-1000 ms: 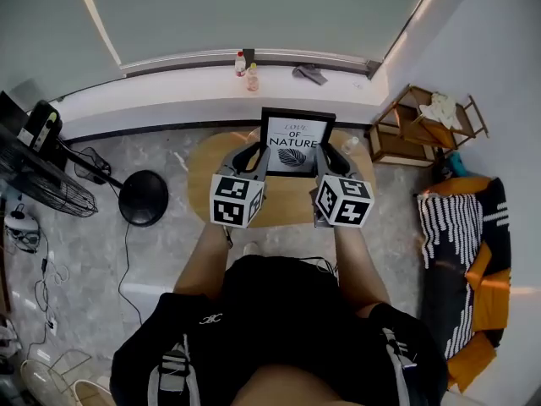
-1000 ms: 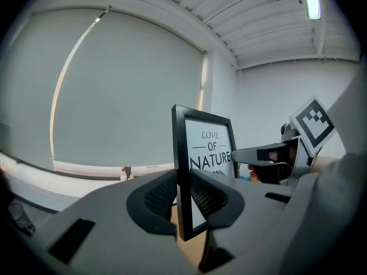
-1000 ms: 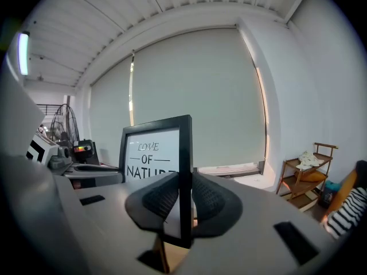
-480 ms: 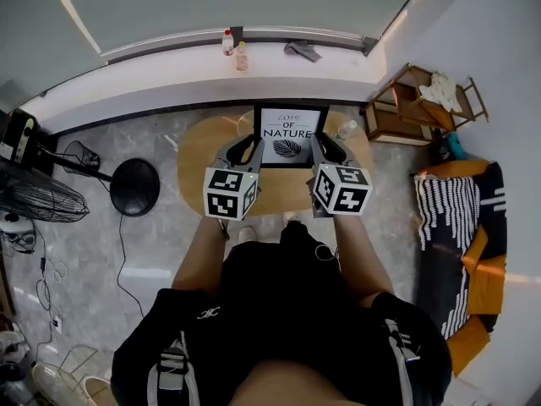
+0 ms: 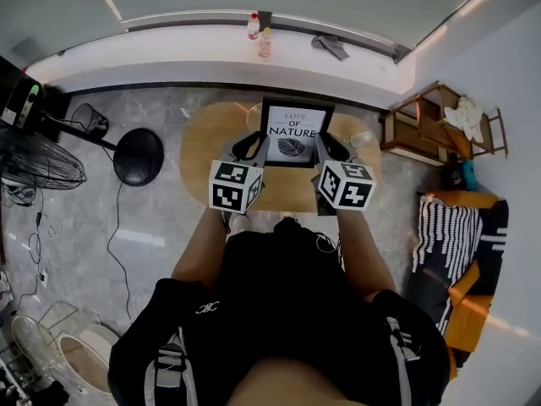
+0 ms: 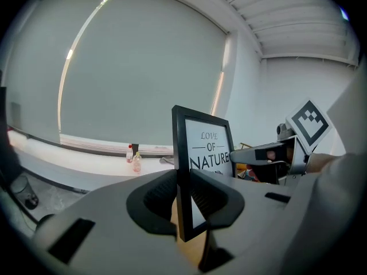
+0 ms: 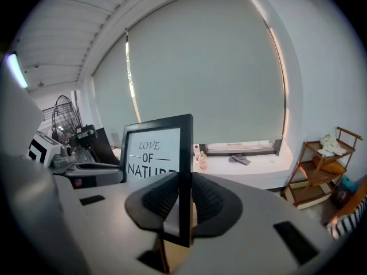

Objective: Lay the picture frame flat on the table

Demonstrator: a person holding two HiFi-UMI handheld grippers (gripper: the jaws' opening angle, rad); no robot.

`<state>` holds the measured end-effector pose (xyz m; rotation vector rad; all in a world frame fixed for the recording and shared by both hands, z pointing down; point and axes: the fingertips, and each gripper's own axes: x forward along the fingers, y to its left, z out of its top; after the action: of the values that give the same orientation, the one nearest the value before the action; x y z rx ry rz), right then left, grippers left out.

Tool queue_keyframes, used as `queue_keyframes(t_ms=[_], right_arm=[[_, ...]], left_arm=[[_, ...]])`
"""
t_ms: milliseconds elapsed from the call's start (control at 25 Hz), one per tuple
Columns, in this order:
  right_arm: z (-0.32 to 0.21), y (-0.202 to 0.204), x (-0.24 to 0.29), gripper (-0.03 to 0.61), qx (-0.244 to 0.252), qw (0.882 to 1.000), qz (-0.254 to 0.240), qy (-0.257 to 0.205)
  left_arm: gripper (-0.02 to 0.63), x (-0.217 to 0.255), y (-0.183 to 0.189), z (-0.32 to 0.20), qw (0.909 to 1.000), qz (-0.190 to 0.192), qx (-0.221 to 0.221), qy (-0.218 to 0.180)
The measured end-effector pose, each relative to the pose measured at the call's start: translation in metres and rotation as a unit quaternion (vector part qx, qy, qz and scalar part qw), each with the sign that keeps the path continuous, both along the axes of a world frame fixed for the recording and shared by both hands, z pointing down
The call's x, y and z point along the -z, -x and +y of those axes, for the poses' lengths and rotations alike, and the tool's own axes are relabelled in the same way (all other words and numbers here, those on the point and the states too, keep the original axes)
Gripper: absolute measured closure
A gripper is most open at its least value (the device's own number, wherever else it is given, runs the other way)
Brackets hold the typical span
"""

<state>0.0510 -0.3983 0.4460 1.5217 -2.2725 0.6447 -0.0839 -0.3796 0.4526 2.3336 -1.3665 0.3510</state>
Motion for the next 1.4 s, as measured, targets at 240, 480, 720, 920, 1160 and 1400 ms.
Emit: queue_keyframes(t_ms=[240,480,720,920,1160,1400], right_arm=[[-0.025,-0.015,-0.056,0.491,0.035,0.995,-0.037,0.085],[-0.032,-0.015,-0.117,0.491,0.073,0.986,-0.035,0.146],[-0.029,-0.016,-0.171,0.491,0.115,0.971,-0.034,0.205],[-0.027,-0.017,-0.229,0.489,0.142,0.955,-0.035,0.258],[-0.019,-0.014,-0.303,0.489,0.153,0.939,-0.033,0.307],[0.005,-0.029,-0.380,0.489,0.132,0.919,-0.017,0.371]], left_arm=[[0.526,-0.047,-0.014,-0.017,0.9987,-0.004,0.031,0.041],[0.527,-0.105,-0.017,-0.018,0.9931,-0.006,0.058,0.102],[0.528,-0.157,-0.020,-0.010,0.9850,-0.015,0.080,0.153],[0.528,-0.211,-0.023,-0.001,0.9736,-0.016,0.102,0.204],[0.528,-0.289,-0.022,0.012,0.9558,0.002,0.114,0.271],[0.528,-0.366,-0.032,0.030,0.9418,-0.009,0.082,0.326]])
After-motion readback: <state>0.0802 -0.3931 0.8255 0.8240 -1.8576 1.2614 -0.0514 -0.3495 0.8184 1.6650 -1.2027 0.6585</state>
